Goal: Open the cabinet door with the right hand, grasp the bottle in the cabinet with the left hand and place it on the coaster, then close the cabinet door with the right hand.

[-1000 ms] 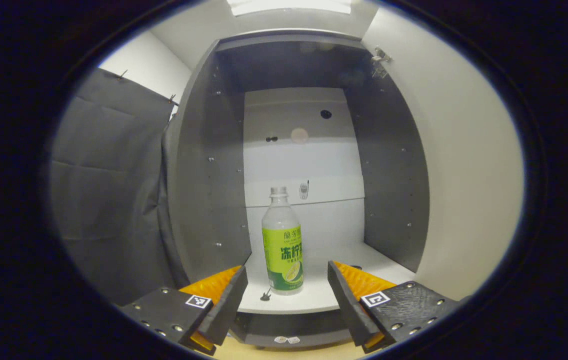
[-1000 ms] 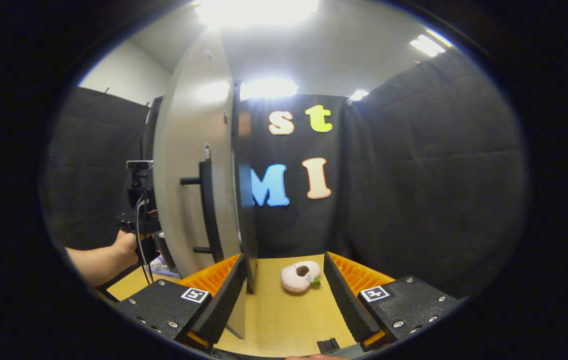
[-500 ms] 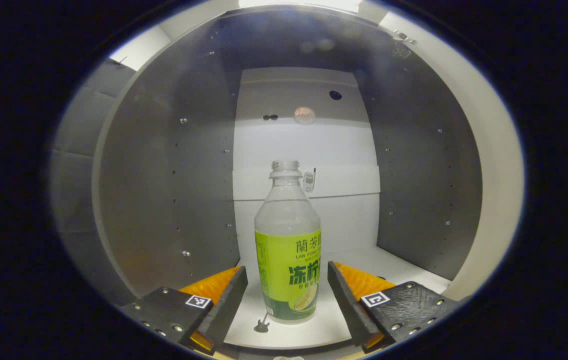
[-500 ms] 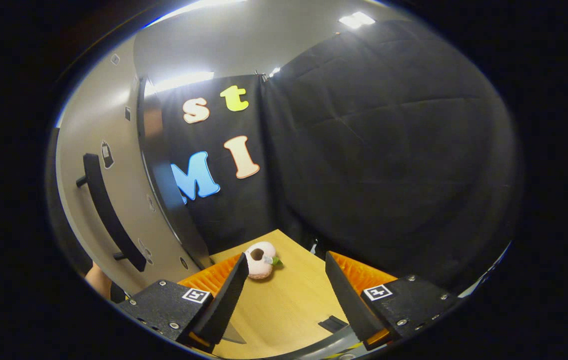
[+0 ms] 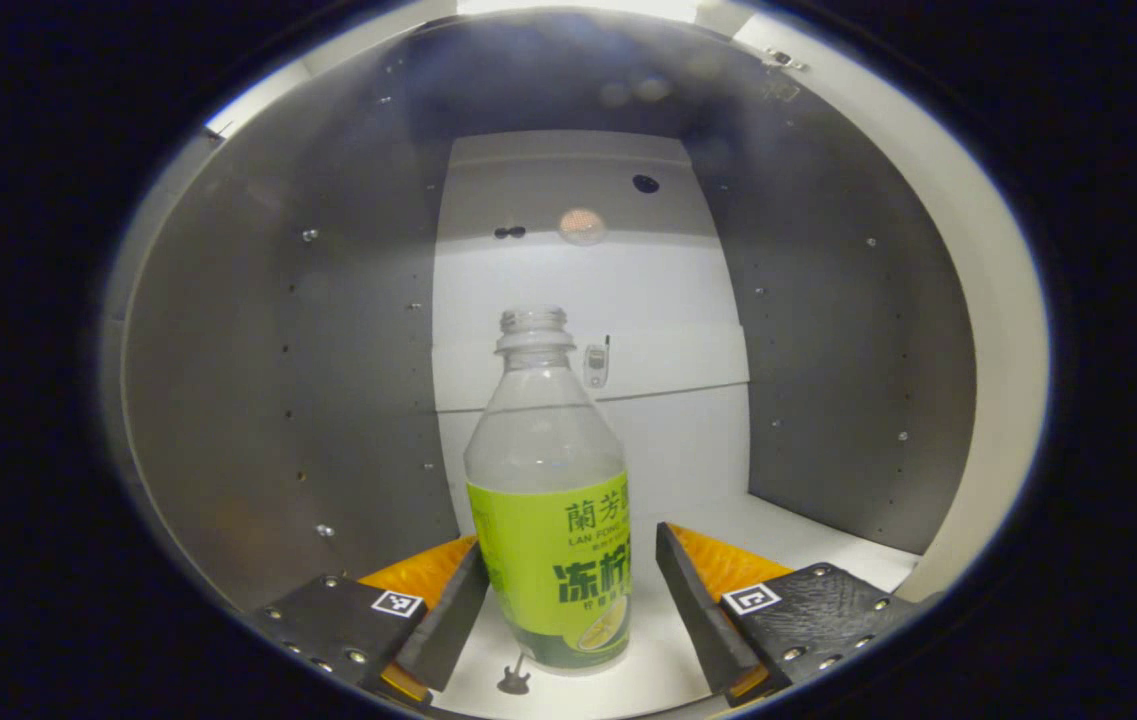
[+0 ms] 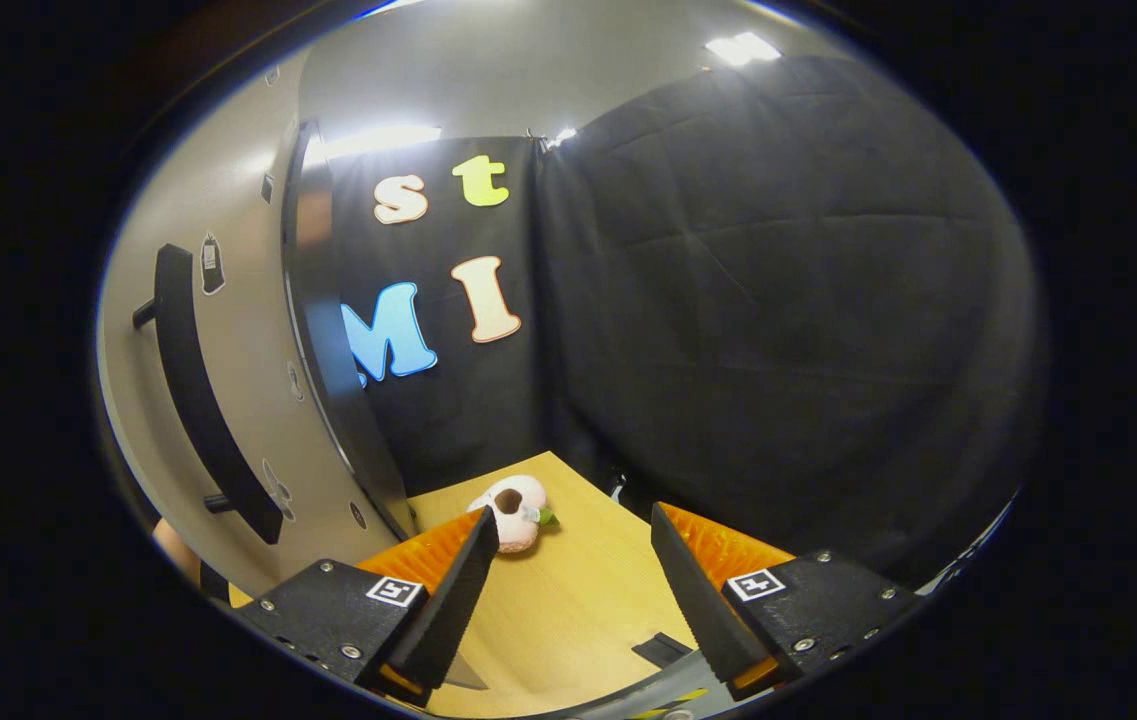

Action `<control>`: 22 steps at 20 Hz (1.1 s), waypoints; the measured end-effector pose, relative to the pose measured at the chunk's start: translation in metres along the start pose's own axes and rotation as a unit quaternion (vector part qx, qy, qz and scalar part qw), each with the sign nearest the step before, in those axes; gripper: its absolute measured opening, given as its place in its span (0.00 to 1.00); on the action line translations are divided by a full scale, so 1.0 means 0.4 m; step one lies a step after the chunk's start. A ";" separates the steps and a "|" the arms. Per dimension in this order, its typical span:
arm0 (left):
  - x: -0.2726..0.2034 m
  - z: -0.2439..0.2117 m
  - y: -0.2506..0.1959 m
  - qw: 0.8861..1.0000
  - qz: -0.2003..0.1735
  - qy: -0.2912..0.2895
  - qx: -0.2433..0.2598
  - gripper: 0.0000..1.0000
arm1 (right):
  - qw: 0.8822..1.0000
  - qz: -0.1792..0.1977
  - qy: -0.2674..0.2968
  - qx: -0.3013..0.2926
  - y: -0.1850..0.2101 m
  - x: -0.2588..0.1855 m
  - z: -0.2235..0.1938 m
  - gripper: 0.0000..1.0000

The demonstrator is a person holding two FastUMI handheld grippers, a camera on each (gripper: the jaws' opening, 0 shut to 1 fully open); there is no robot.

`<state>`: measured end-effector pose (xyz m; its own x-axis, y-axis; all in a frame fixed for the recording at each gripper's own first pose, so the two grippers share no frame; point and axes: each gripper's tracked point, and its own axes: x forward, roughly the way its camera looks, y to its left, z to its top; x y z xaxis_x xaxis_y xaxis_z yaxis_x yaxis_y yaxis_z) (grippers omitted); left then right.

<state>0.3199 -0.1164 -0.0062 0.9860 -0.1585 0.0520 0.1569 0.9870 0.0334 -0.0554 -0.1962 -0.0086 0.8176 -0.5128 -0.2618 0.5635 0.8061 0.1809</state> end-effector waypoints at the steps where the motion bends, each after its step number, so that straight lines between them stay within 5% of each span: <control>1: -0.003 0.006 -0.002 1.000 -0.004 -0.004 -0.005 0.96 | 1.000 -0.002 0.001 0.000 -0.004 0.003 0.002 0.95; 2: -0.007 0.013 -0.004 1.000 -0.008 -0.007 -0.009 0.89 | 1.000 -0.003 0.001 -0.002 -0.005 0.004 0.001 0.95; 3: -0.009 0.015 0.000 1.000 -0.007 -0.008 -0.011 0.96 | 1.000 -0.004 0.000 -0.004 -0.006 0.004 0.000 0.94; 5: -0.008 0.005 -0.013 0.999 -0.024 -0.001 -0.021 0.96 | 1.000 -0.005 0.008 -0.009 -0.010 0.010 -0.013 0.94; 10: -0.019 0.024 0.007 1.000 0.002 -0.003 -0.023 0.93 | 1.000 -0.002 0.013 -0.017 -0.004 0.013 -0.024 0.94; 12: -0.021 0.030 0.004 1.000 0.004 -0.001 -0.025 0.70 | 1.000 -0.001 0.014 -0.018 -0.002 0.011 -0.027 0.94; 22: -0.089 0.104 0.028 0.999 0.034 -0.029 -0.015 0.72 | 0.999 0.034 0.000 -0.033 -0.014 0.026 0.001 0.93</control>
<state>0.2840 -0.1009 0.0339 0.9896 -0.0906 0.1117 0.0915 0.9958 -0.0026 -0.0501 -0.2063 -0.0120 0.8537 -0.4562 -0.2512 0.4976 0.8568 0.1349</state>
